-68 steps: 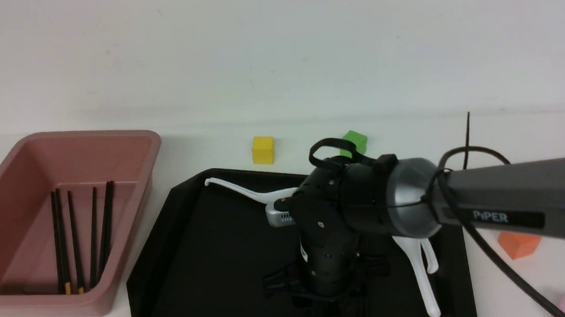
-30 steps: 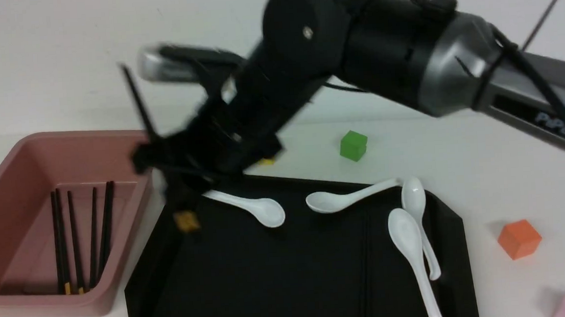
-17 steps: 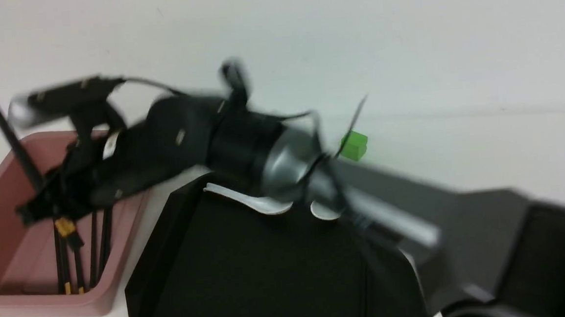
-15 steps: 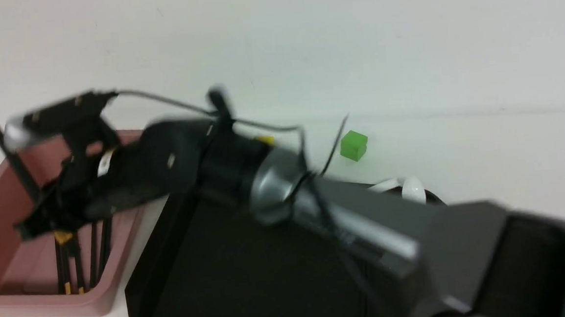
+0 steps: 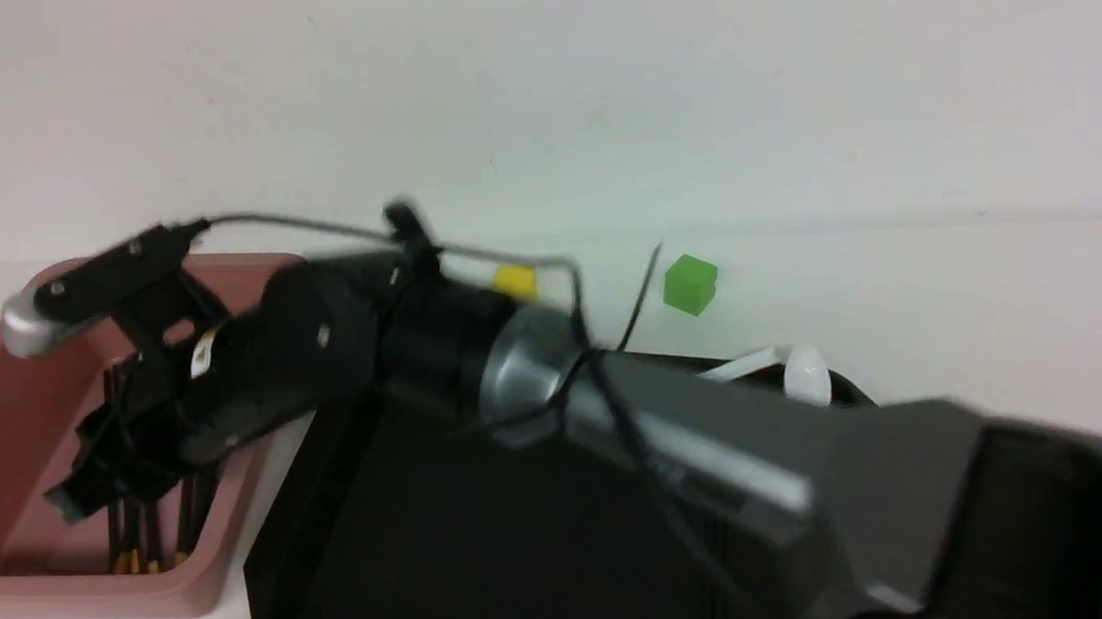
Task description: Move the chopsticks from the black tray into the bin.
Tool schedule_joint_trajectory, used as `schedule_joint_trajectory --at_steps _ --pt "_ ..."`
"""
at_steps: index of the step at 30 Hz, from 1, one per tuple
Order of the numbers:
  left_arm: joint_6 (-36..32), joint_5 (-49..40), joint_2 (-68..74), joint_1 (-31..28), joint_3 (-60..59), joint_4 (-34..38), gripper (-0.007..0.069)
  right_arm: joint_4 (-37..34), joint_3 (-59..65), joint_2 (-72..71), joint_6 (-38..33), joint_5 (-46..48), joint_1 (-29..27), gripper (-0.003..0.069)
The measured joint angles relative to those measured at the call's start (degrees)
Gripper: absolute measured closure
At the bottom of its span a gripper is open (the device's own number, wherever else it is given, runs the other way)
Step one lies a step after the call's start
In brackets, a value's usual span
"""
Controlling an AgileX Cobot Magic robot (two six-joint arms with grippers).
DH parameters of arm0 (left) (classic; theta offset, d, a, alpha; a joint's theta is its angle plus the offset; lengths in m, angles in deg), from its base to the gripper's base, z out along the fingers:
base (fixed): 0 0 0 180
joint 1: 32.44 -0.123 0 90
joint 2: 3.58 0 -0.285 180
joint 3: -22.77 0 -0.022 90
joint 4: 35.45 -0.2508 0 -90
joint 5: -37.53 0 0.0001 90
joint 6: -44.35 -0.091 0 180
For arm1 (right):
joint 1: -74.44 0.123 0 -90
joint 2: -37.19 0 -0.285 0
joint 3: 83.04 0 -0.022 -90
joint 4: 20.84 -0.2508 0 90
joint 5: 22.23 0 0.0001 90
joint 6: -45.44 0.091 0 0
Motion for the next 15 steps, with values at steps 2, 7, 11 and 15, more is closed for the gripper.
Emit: schedule_joint_trajectory --at_steps 2,7,11,15 --pt "0.0 0.0 0.0 0.0 0.0 0.0 0.0421 1.9 0.0 -3.3 0.0 4.6 -0.5 0.0443" --pt "0.0 0.0 0.0 0.0 0.0 0.0 0.0416 6.8 -0.1 -13.1 0.0 17.0 -1.3 0.0582" --pt "0.0 0.0 0.0 0.0 0.0 0.0 0.041 12.6 -0.5 -24.0 0.3 27.6 -1.3 0.067" --pt "0.0 0.0 0.0 0.0 0.0 0.0 0.0406 19.5 -0.5 -33.5 5.3 32.4 -1.3 0.0671"
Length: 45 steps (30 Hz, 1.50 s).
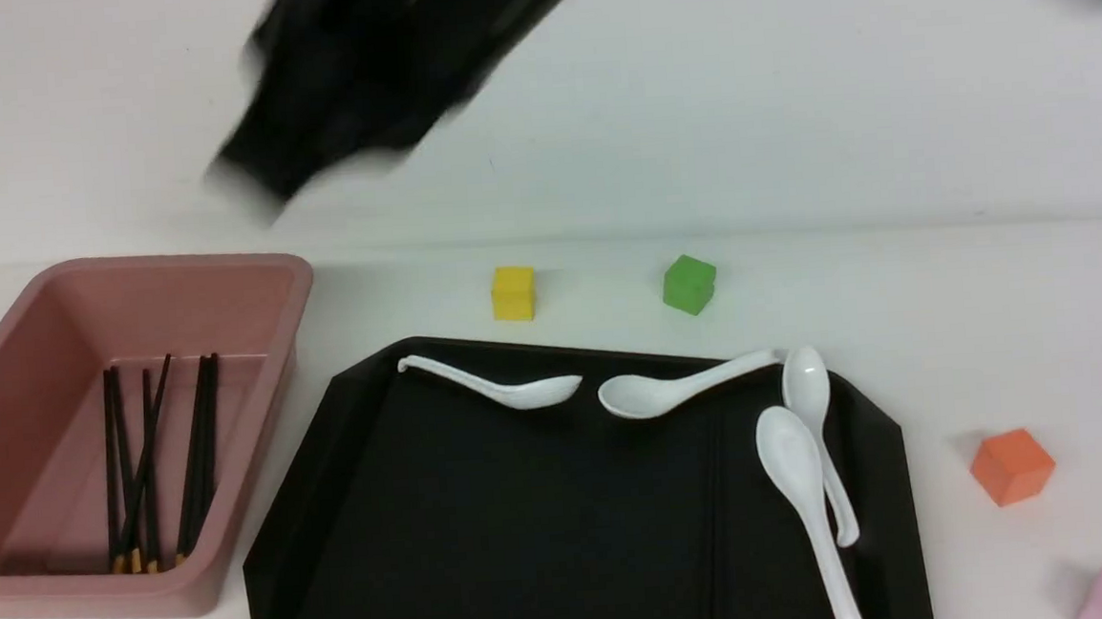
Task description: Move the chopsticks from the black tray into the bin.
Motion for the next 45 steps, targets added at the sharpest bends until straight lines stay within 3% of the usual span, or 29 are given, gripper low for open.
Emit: schedule_joint_trajectory --at_steps 4,9,17,20,24,32,45 --pt "0.0 0.0 0.0 0.0 0.0 0.0 0.0405 7.4 5.0 -10.8 6.7 0.7 0.0 0.0668" --pt "0.0 0.0 0.0 0.0 0.0 0.0 0.04 14.0 17.4 -24.4 8.7 0.8 0.0 0.0667" --pt "0.0 0.0 0.0 0.0 0.0 0.0 0.0391 17.8 46.7 -46.2 13.0 0.4 0.0 0.0661" --pt "0.0 0.0 0.0 0.0 0.0 0.0 0.0388 17.8 57.5 -52.3 15.3 -4.5 0.0 0.0659" --pt "0.0 0.0 0.0 0.0 0.0 0.0 0.0388 17.9 76.7 -60.1 20.1 -23.0 0.0 0.0657" --pt "0.0 0.0 0.0 0.0 0.0 0.0 0.0388 18.4 96.9 -63.4 21.0 -47.8 0.0 0.0655" --pt "0.0 0.0 0.0 0.0 0.0 0.0 0.0388 18.6 107.4 -63.5 21.0 -51.0 0.0 0.0639"
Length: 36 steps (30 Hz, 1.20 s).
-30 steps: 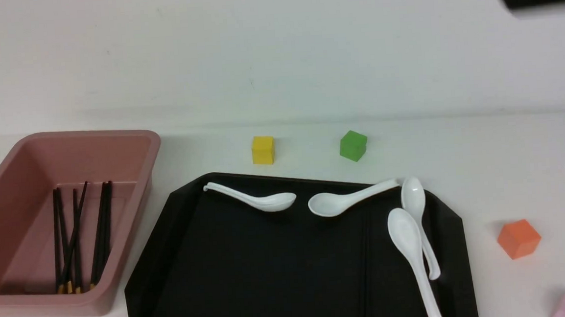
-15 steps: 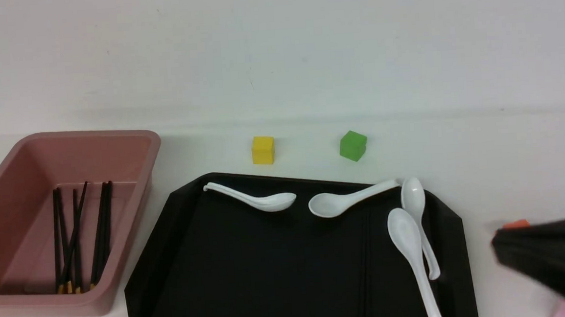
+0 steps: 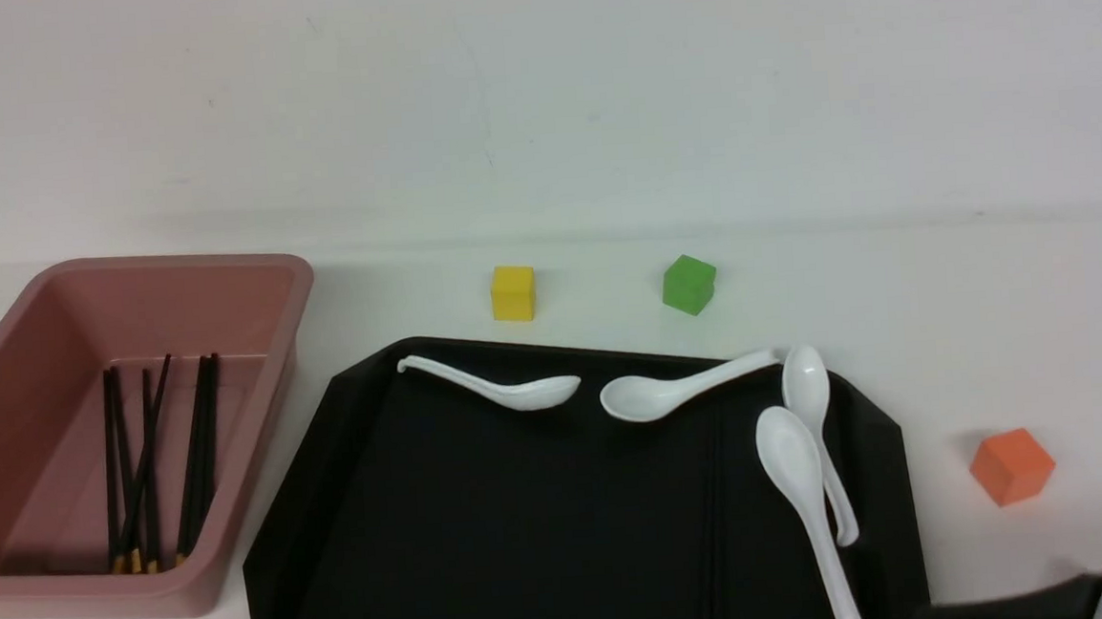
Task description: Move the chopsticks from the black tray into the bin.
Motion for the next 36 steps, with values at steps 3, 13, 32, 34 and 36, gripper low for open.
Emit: schedule_joint_trajectory --at_steps 3,13,32,34,36 --pt "0.0 0.0 0.0 0.0 0.0 0.0 0.0388 0.0 0.7 0.0 0.0 1.2 0.0 0.0636" --pt "0.0 0.0 0.0 0.0 0.0 0.0 0.0388 0.0 0.8 0.0 0.0 4.5 0.0 0.0627" --pt "0.0 -0.1 0.0 0.0 0.0 -0.2 0.0388 -5.7 12.4 -19.2 0.0 -13.1 -16.5 0.0604" --pt "0.0 -0.1 0.0 0.0 0.0 -0.2 0.0388 -6.6 15.6 -24.8 0.0 -15.9 -21.7 0.0602" --pt "0.0 -0.1 0.0 0.0 0.0 -0.2 0.0388 -7.4 18.6 -29.1 0.0 -17.7 -26.3 0.06"
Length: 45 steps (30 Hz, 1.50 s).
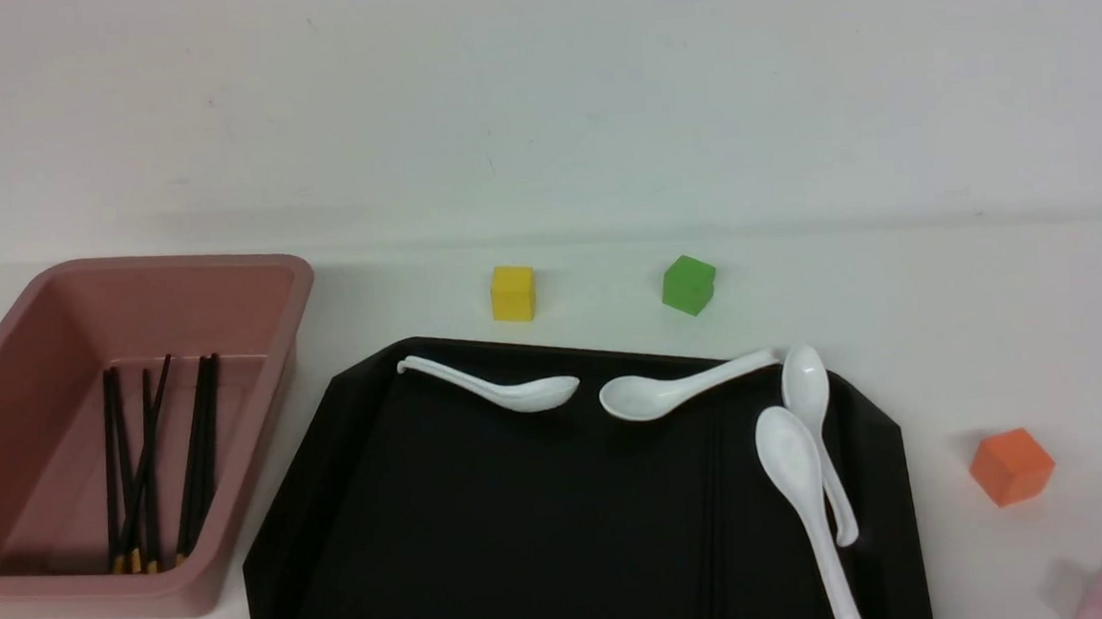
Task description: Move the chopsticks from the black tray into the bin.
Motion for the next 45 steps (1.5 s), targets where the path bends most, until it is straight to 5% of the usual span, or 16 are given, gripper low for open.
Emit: schedule_joint_trajectory --at_steps 6,12,22,45 --pt "0.0 0.0 0.0 0.0 0.0 0.0 0.0388 -2.7 7.5 -10.8 0.1 -1.8 -14.8 0.0589" --pt "0.0 0.1 0.0 0.0 0.0 -0.1 0.0388 -2.7 7.8 -11.1 0.0 1.7 -20.5 0.058" --pt "0.0 0.0 0.0 0.0 0.0 -0.1 0.0386 -2.7 7.5 -11.2 0.3 17.6 -20.8 0.0568" --pt "0.0 0.0 0.0 0.0 0.0 -0.1 0.0386 -3.2 7.3 -11.2 0.6 18.8 -20.8 0.0543"
